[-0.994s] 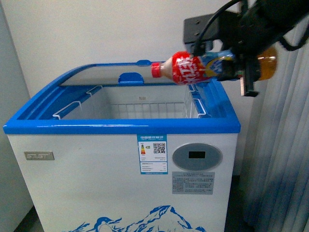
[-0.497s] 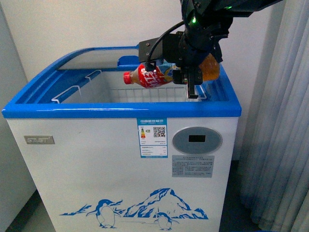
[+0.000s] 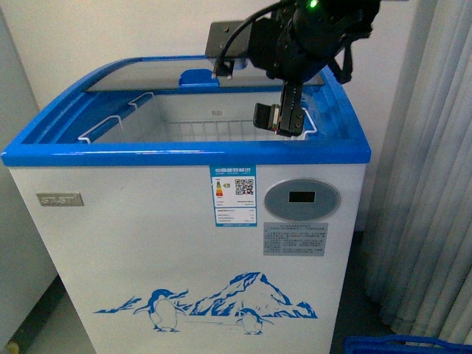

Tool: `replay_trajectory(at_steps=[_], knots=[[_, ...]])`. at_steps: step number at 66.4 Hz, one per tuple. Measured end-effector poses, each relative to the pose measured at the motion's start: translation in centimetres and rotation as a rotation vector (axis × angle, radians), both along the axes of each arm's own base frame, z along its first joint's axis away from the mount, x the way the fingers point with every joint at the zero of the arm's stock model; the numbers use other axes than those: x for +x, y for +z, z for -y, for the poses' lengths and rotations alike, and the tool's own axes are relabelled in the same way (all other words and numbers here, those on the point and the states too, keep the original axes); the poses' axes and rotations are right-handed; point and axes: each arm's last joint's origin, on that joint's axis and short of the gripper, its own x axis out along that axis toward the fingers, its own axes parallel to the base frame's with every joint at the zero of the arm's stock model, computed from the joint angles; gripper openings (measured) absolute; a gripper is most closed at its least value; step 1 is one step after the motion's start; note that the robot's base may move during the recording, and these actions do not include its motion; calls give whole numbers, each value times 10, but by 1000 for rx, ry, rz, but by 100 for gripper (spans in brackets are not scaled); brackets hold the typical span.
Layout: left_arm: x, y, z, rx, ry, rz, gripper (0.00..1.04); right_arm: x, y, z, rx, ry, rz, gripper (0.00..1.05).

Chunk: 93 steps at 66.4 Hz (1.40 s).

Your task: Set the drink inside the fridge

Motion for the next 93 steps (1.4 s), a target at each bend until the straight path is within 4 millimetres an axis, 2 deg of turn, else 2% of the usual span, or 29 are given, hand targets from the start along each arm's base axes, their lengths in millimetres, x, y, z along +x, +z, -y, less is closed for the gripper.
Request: replay_trajectory(at_steps=[9,17,28,30,31,32,37,39,40,42,45,50,53,61,62,70,83,93], knots=[[-3,0,0,0,0,0,3,-46,26,20,193,-98,-13,97],[-6,0,0,0,0,0,3,-98,46,58,440,-323,-67,97],[-8,0,0,0,0,1,3,-196,50,126,806,-640,-261,97],[-9,0,0,0,0,0,3,-215,46,135,853,-690,-307,97],[-9,-1,0,0,0,0,3,-218,45,137,868,-704,-311,97],[-10,-1,0,0,0,-3,3,-234,44,142,903,-727,-336,97],[-16,-5,0,1,0,-33,3,-276,42,155,993,-783,-381,97],[-19,-4,0,1,1,-15,3,-299,43,161,1033,-802,-389,97],[-19,-4,0,1,1,-10,3,-311,44,163,1054,-811,-373,97],[-20,-3,0,2,0,-6,3,-328,44,165,1098,-761,-205,91],[-20,-3,0,2,0,-6,3,-343,41,165,1158,-667,-28,84],[-20,-3,0,3,0,-5,3,-373,25,166,1261,-460,273,65],[-20,-3,0,3,0,-5,3,-376,13,166,1274,-432,322,53],[-20,-3,0,3,1,-5,3,-368,-24,166,1255,-474,258,32],[-20,-3,0,3,1,-5,3,-368,-31,166,1253,-482,255,27],[-20,-3,0,3,0,-5,3,-370,-46,166,1258,-468,270,3],[-20,-3,0,3,0,-5,3,-370,-71,166,1257,-472,265,3],[-20,-3,0,3,0,-5,3,-370,-80,166,1258,-469,269,3]])
